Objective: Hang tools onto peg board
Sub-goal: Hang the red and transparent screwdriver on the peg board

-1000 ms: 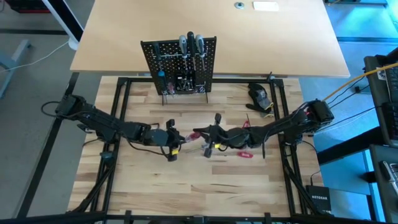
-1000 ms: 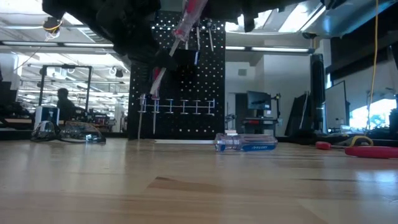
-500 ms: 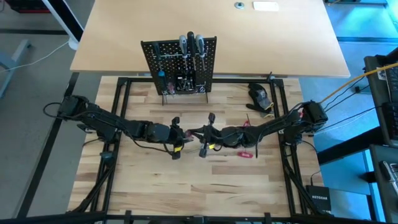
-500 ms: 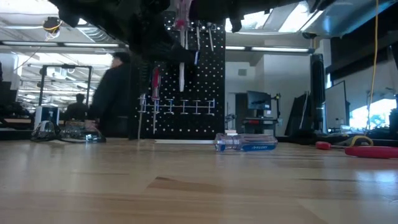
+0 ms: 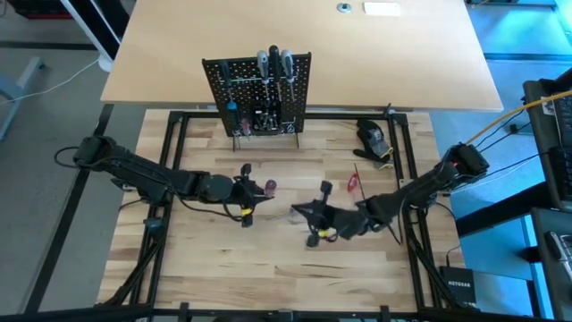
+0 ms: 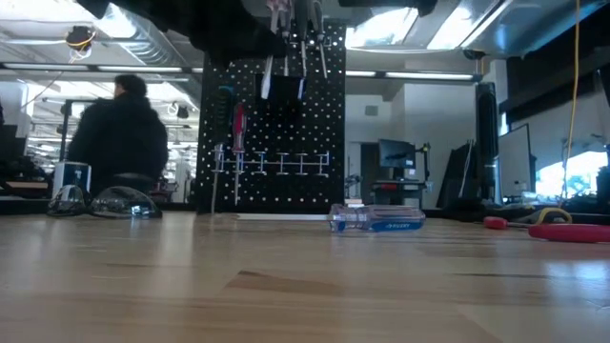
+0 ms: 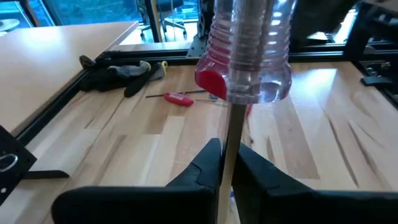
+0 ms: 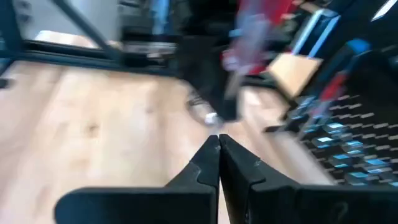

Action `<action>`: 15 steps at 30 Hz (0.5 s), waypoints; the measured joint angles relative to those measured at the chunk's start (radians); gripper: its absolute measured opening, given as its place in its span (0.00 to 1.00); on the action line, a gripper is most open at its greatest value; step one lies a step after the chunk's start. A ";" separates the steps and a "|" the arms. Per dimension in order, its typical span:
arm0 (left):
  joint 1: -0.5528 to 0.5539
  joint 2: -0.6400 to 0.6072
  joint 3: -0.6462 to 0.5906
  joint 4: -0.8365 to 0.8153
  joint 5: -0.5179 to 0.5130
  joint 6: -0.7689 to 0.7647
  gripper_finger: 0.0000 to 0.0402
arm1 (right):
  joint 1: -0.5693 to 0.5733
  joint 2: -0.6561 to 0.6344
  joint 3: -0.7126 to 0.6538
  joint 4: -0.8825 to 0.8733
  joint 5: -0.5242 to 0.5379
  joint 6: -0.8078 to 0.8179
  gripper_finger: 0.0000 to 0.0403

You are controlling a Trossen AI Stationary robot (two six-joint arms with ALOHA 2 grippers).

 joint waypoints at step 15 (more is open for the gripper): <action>-0.025 0.004 0.000 0.016 0.001 0.025 0.04 | -0.124 0.124 -0.001 0.074 -0.200 0.293 0.23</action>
